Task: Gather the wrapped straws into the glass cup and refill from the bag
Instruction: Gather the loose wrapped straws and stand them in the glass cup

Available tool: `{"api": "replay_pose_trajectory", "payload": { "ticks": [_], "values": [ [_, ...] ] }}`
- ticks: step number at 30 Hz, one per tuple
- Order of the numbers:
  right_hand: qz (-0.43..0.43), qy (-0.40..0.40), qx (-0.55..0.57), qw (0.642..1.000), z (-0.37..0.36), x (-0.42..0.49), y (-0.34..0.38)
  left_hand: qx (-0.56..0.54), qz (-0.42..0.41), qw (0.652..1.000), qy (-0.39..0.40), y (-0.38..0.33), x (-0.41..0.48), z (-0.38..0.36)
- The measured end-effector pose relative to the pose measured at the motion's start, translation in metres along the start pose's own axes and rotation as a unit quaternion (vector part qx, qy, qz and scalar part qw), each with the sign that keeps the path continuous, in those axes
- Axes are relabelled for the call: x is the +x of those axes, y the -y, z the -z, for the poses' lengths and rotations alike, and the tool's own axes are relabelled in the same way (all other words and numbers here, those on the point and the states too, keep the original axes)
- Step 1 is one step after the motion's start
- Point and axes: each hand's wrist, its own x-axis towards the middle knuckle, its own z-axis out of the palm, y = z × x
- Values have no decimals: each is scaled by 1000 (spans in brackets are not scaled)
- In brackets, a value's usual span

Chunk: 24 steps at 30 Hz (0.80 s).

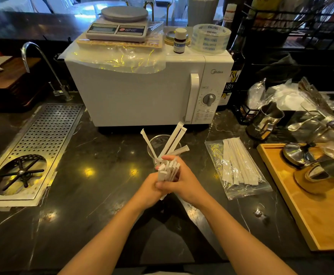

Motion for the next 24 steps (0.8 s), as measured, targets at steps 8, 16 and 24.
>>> {"api": "replay_pose_trajectory", "payload": {
  "ticks": [8, 16, 24],
  "values": [
    [-32, 22, -5, 999, 0, 3, -9, 23, 8, 998, 54, -1, 0, 8],
    [-20, 3, -55, 998, -5, 9, 1, 8, 47, 998, 45, -13, 1, 19],
    [96, -27, -49, 994, 9, 19, 72, 69, -54, 996, 30, -78, 19, 49]
  ]
}}
